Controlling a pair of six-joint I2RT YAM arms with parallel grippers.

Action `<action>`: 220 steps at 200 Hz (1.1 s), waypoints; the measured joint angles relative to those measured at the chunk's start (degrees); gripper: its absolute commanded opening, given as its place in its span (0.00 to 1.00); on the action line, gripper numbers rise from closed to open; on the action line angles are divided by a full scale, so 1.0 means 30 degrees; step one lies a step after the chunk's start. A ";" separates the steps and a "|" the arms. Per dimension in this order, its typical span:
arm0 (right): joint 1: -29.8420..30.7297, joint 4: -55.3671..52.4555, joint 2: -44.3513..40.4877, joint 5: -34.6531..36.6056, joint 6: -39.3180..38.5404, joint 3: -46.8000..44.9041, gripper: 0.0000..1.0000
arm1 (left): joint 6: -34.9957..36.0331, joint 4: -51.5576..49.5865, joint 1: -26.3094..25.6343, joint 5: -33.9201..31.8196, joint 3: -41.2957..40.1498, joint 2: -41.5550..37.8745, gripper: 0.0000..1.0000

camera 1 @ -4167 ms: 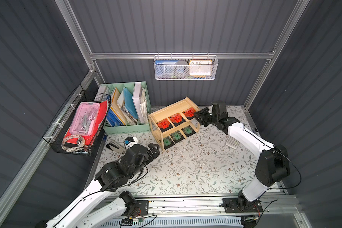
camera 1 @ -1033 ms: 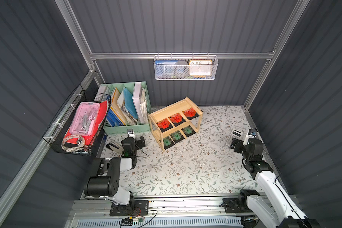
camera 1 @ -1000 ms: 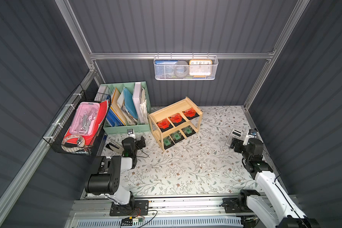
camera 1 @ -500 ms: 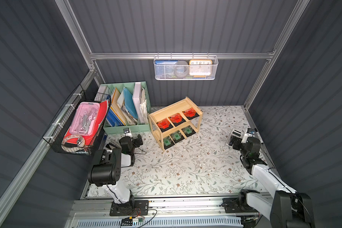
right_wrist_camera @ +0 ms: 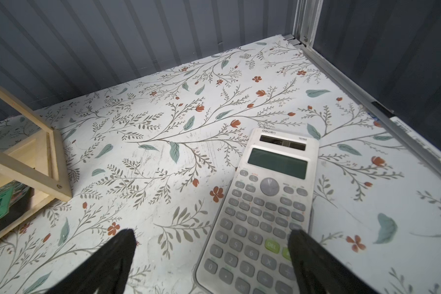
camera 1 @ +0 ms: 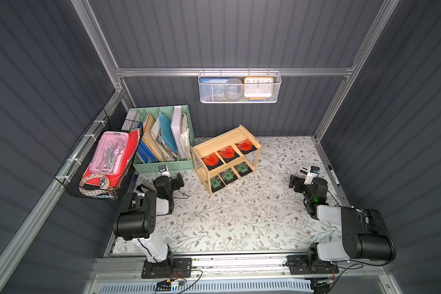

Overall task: Place the tea bags on the shelf by color
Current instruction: Reset both arms

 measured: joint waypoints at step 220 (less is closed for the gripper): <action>0.1224 0.1880 0.1297 0.1443 -0.0889 0.0685 0.99 | 0.0000 -0.0007 0.0000 0.0000 0.0000 0.0000 1.00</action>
